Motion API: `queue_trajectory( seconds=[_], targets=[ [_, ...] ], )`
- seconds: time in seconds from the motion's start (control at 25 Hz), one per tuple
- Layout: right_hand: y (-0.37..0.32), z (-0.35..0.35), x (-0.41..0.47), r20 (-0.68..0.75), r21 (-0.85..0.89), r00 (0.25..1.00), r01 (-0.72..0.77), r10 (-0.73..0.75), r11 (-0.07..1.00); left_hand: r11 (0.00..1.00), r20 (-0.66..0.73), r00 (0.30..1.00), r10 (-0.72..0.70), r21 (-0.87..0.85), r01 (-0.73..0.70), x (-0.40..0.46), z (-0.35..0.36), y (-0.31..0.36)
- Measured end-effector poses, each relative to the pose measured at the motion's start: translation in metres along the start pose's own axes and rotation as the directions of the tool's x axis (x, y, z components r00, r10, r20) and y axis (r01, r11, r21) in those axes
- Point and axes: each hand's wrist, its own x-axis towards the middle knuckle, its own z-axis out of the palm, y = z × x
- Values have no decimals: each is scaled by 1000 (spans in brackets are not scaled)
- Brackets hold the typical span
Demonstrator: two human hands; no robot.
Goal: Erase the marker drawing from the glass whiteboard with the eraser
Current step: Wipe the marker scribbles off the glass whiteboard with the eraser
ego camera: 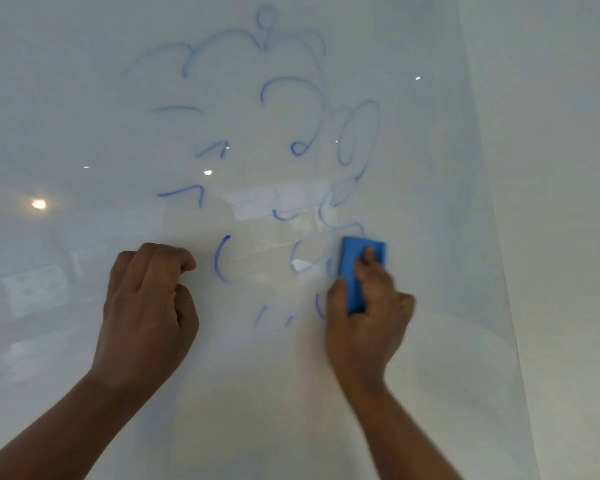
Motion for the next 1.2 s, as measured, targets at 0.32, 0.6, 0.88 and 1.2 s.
queue_trajectory(
  seconds=[0.32, 0.6, 0.88, 1.2],
  targets=[
    [18, -15, 19, -6, -55, 998, 60, -61, 997, 985, 4, 999, 45, 165, -45, -6, 6, 2],
    [13, -17, 35, 170, 8, 933, 319, -316, 948, 998, -49, 999, -17, 61, 20, -7, 3, 6],
    [-22, 12, 2, 259, 144, 773, 562, -579, 815, 993, -107, 989, -102, 48, 107, -20, 4, 10],
    [-37, 32, 27, 218, 138, 758, 600, -615, 788, 980, -158, 974, -165, 87, 180, -31, 9, 15]
  ],
)
